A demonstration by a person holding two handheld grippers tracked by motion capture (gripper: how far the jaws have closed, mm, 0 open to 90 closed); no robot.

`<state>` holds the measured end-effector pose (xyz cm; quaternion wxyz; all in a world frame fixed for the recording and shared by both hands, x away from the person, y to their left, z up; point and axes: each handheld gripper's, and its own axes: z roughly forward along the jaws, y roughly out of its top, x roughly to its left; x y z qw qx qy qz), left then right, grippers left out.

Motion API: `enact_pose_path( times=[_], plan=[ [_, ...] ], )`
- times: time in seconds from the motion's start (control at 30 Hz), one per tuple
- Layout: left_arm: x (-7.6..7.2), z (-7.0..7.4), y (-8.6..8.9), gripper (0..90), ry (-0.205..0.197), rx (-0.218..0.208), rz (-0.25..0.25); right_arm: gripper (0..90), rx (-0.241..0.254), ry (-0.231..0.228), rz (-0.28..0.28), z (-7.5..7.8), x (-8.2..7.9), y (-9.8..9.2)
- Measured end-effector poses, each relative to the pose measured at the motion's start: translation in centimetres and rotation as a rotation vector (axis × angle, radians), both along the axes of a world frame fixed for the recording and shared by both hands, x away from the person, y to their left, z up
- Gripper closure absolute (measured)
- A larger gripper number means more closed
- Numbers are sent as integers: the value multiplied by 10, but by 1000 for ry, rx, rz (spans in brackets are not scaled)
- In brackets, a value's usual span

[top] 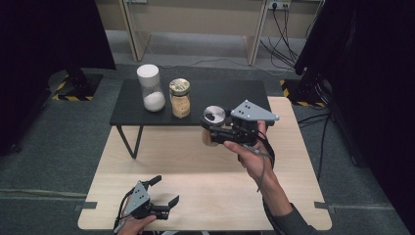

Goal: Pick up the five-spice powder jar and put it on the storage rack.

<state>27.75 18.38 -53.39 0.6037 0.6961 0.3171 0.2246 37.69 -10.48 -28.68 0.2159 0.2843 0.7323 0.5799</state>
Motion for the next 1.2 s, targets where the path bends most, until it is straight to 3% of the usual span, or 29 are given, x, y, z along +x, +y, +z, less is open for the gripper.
enact_pose_path(
  times=[0.43,1.2],
  plan=[
    [0,0,0,35,0,0,0,349,-3,13,-17,8,14,2],
    [0,0,0,35,-2,1,-1,350,-24,47,-91,14,54,11]
  ],
)
